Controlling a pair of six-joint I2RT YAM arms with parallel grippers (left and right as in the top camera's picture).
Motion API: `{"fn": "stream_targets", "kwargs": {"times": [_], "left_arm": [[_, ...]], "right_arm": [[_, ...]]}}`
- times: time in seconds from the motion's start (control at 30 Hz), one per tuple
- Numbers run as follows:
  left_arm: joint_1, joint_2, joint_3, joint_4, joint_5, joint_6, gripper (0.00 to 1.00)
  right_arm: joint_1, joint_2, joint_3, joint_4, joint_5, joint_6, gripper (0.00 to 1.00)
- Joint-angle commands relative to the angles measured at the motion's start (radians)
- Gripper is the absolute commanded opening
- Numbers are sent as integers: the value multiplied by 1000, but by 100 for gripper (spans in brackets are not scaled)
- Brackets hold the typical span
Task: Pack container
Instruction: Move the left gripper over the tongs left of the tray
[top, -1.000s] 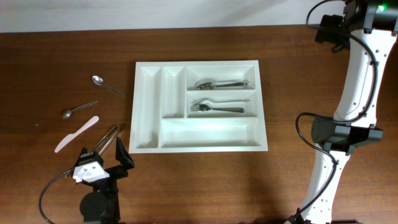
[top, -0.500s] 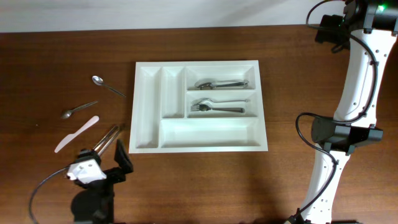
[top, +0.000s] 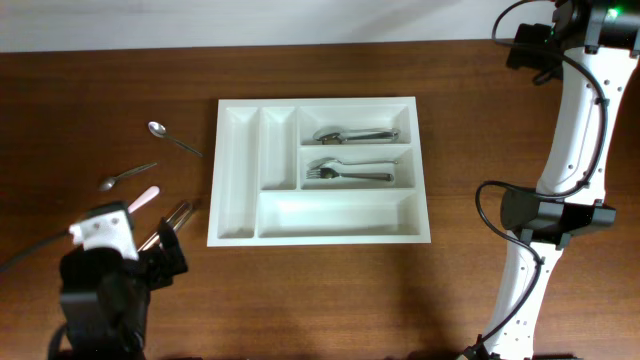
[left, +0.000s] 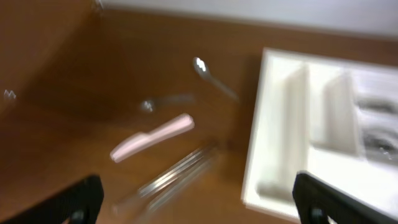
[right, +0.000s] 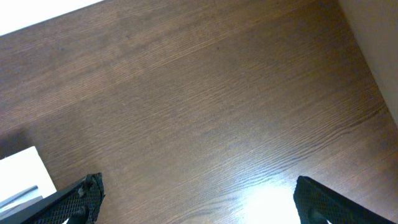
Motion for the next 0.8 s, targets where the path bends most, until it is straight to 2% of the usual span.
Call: {"fn": "stream_targets", "kwargs": {"times": [0.0, 0.43, 0.6, 0.77], "left_arm": [[5, 74, 122, -81, 301, 14, 99], [5, 83, 141, -66, 1026, -1, 99], [5, 83, 141, -72, 1100, -15, 99], [5, 85, 141, -27, 1080, -15, 99]], "right_arm": [[-1, -41, 14, -6, -2, -6, 99], [-1, -41, 14, -6, -2, -6, 99], [-1, -41, 14, -6, -2, -6, 99], [-1, -41, 14, -6, -2, -6, 99]]}}
